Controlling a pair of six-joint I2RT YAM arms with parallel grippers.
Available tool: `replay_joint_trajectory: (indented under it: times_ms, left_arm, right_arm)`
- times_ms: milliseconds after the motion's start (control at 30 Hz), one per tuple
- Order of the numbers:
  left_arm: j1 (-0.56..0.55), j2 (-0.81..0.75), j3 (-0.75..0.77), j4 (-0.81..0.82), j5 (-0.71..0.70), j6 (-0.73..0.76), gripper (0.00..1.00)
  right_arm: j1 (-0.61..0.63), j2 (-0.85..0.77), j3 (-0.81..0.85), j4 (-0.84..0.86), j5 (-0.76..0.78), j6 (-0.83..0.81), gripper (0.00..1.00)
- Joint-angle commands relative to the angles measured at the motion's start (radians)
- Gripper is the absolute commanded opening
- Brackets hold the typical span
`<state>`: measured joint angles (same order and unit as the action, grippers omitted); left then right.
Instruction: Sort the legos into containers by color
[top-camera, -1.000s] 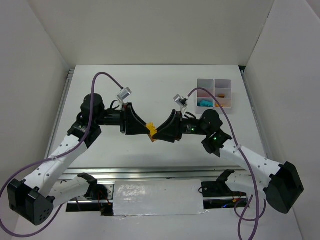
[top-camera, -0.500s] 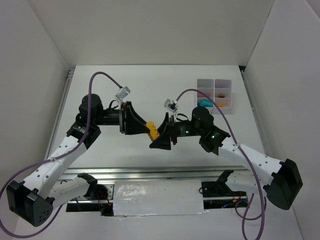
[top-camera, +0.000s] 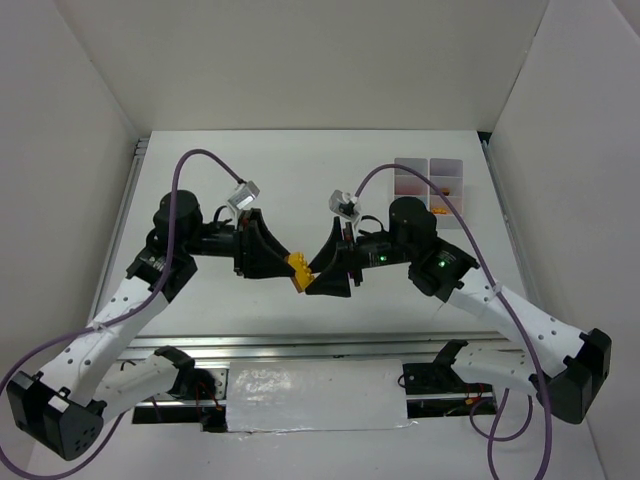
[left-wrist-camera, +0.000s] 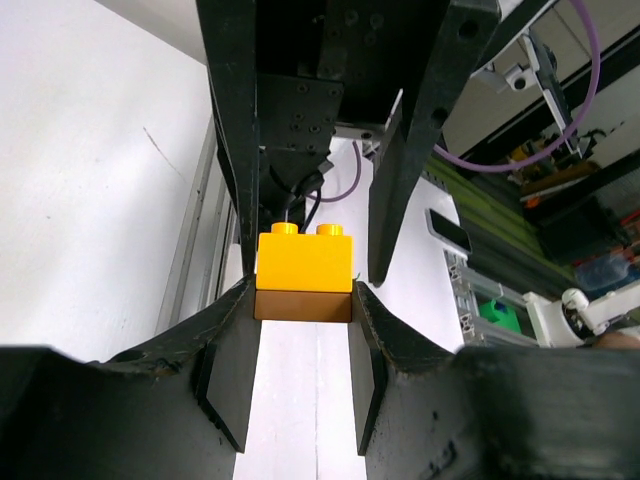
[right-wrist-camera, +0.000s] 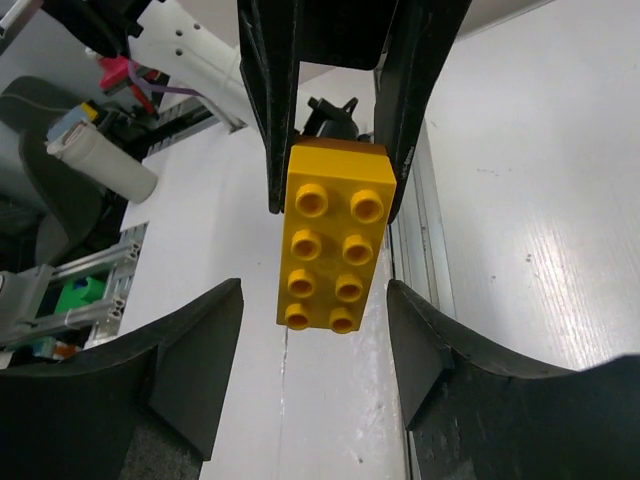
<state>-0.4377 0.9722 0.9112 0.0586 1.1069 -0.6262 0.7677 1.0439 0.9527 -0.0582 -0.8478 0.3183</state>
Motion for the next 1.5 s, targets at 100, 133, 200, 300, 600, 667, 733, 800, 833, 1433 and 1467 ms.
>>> replay_joint_trajectory:
  times_ms: [100,133,200,300,600,667,733,800,833,1433,1467]
  left_arm:
    - [-0.022,-0.017,0.048,-0.022,0.042,0.074,0.00]
    - [-0.025,-0.017,0.046,-0.017,0.042,0.071,0.00]
    - [-0.027,-0.018,0.041,0.003,0.044,0.063,0.00]
    - [-0.032,-0.015,0.040,0.006,0.047,0.057,0.00]
    - [-0.038,0.008,0.080,-0.114,-0.039,0.112,0.05]
    - [-0.038,0.003,0.077,-0.118,-0.091,0.086,0.25]
    - [-0.038,-0.007,0.065,-0.068,-0.110,0.059,0.55]
    - [-0.038,-0.021,0.046,-0.010,-0.111,0.014,0.63]
    - [-0.039,-0.024,0.046,0.001,-0.113,0.007,0.64]
    - [-0.039,-0.015,-0.009,0.225,-0.128,-0.185,0.62]
    - [-0.039,-0.020,-0.008,0.224,-0.130,-0.184,0.62]
  right_arm:
    - [-0.002,0.044,0.092,-0.069,-0.066,-0.044,0.67]
    - [-0.002,0.048,0.095,-0.059,-0.066,-0.039,0.67]
    - [-0.001,0.061,0.100,-0.045,-0.076,-0.025,0.67]
    - [0.001,0.085,0.103,-0.014,-0.085,-0.007,0.62]
    - [0.001,0.085,0.054,0.128,-0.083,0.065,0.00]
    - [0.001,0.058,-0.001,0.217,-0.065,0.111,0.00]
    - [0.001,0.038,-0.052,0.285,-0.024,0.142,0.00]
    - [0.002,0.009,-0.075,0.319,-0.002,0.154,0.00]
    - [0.001,0.002,-0.092,0.324,0.025,0.160,0.00]
    - [0.016,-0.090,-0.198,0.560,0.154,0.269,0.00]
    - [0.016,-0.076,-0.193,0.560,0.147,0.272,0.00]
